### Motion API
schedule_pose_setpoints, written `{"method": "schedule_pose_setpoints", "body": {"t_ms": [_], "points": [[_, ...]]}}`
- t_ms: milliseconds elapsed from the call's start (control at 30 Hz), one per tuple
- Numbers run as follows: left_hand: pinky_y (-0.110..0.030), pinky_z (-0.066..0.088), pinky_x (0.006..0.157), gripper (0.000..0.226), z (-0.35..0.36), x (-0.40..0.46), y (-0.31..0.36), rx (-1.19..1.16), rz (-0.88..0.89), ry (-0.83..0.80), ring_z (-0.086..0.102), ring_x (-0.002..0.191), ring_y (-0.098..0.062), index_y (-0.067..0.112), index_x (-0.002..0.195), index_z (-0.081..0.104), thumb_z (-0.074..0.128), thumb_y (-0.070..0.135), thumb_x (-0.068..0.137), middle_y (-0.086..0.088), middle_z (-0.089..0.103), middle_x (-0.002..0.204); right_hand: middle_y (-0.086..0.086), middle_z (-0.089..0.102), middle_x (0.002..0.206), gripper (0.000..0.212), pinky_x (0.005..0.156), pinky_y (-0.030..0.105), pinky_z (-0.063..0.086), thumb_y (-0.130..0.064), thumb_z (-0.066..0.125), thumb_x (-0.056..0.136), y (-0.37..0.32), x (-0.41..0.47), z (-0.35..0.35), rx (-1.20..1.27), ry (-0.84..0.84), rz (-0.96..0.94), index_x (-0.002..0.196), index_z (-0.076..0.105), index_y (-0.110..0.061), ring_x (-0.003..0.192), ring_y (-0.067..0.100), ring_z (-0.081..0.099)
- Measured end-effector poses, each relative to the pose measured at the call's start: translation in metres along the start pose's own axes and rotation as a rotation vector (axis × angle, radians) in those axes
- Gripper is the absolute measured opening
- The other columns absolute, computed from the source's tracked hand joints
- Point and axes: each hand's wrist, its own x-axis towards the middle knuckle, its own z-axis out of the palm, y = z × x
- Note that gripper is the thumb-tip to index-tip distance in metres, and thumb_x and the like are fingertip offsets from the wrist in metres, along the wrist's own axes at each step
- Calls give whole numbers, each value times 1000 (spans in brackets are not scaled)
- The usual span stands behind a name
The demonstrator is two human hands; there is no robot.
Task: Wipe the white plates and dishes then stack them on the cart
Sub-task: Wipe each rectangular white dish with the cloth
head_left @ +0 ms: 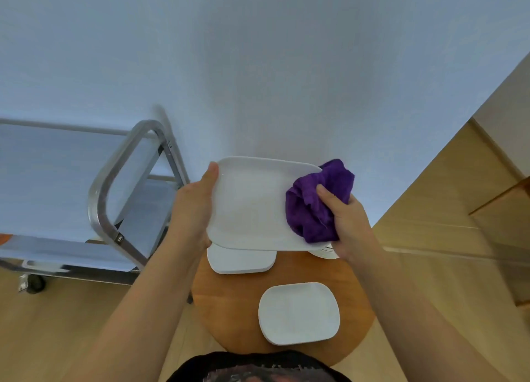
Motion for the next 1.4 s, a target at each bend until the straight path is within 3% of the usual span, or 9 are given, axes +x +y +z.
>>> {"method": "schedule_pose_setpoints", "body": {"t_ms": [300,400,500,667,767,900,1067,1200,1400], "points": [[-41,55,79,48,42,-46,-45,-59,-41,175,62,85,-23,22,107,59,35,61,92,-2,63,94,1,66,110,42,80,38,56,-36,66,85,36,-17,31,343,349,72,122,54,-22,97,20,64],[-23,58,63,44,57,-60,-56,-121,-37,121,63,92,-17,33,125,49,29,58,95,2,63,105,3,65,111,45,90,44,53,-38,65,85,50,-23,43,246,318,141,124,53,-19,99,23,63],[-23,55,67,40,44,-50,-57,-8,-54,-85,63,91,-9,35,119,52,30,57,95,9,64,100,7,64,115,46,91,44,52,-30,67,86,39,-16,27,220,263,170,127,53,-15,102,26,62],[-41,54,81,56,10,0,-29,131,-266,-402,66,100,-26,20,122,56,56,58,80,-7,70,109,-4,66,100,35,75,28,55,-34,71,82,16,-4,-2,-509,-108,23,112,56,-23,91,16,64],[-46,53,82,38,18,10,-28,54,-342,-227,64,98,-30,9,123,54,53,35,95,-11,67,107,-8,64,101,34,79,28,53,-37,71,81,9,1,7,-632,-199,-6,108,53,-28,91,12,62],[-30,44,50,23,32,11,-32,-3,-181,39,60,76,-19,23,84,53,48,43,95,1,62,85,-10,65,102,38,74,24,52,-35,75,77,11,4,15,-502,-169,-68,109,54,-30,91,10,63],[-30,42,52,22,32,13,-27,-167,-180,173,59,79,-19,27,82,52,51,46,93,2,61,86,-19,64,93,28,66,16,51,-32,75,77,18,-2,16,-316,-62,-144,93,53,-39,84,4,63],[-32,47,57,26,43,4,-24,-318,-212,266,57,80,-18,23,104,50,48,47,94,4,58,90,-16,61,105,43,82,25,53,-29,74,79,38,-12,28,-55,214,-154,114,50,-33,98,8,61],[-42,49,93,45,66,-17,-36,-288,-131,278,54,103,-23,24,134,38,33,50,98,-1,52,117,-5,62,111,54,88,35,54,-32,68,83,67,-24,38,272,392,24,131,45,-24,100,17,62]]}}
